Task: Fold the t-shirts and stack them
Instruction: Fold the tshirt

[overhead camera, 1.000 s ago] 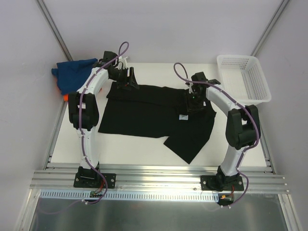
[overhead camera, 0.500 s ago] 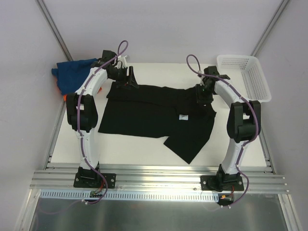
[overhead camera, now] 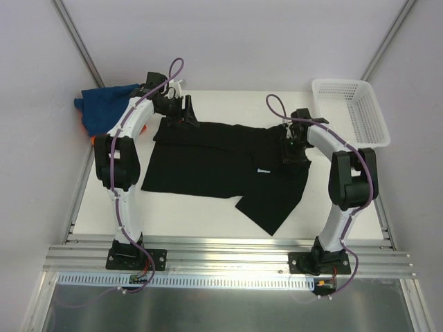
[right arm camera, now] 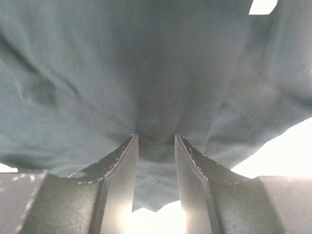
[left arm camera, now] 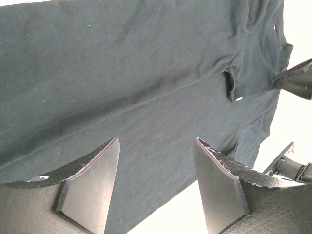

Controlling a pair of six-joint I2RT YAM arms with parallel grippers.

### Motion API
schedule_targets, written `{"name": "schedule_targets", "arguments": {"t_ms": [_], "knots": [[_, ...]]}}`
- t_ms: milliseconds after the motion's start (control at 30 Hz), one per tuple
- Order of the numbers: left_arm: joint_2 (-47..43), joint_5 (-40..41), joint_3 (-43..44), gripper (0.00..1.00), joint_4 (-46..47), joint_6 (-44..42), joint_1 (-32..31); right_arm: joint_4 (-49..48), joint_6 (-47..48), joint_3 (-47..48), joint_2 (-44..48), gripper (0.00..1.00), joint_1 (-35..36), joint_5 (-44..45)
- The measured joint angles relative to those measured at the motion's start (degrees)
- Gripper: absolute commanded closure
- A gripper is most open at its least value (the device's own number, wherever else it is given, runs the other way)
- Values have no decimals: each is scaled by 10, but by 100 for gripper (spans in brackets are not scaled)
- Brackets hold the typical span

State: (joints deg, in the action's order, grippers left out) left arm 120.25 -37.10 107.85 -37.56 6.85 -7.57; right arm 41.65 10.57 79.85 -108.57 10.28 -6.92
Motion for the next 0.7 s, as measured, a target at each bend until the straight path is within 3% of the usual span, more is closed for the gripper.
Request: {"name": "schedule_targets", "arguments": {"t_ms": [233, 467, 700], "knots": [[0, 0, 0, 38, 0, 0, 0, -3, -5, -56, 32, 59, 26, 0], [-11, -1, -18, 25, 2, 0, 0, -6, 2, -33, 22, 59, 30, 4], [-98, -3, -135, 33, 6, -1, 11, 0, -7, 11, 53, 57, 20, 3]]}}
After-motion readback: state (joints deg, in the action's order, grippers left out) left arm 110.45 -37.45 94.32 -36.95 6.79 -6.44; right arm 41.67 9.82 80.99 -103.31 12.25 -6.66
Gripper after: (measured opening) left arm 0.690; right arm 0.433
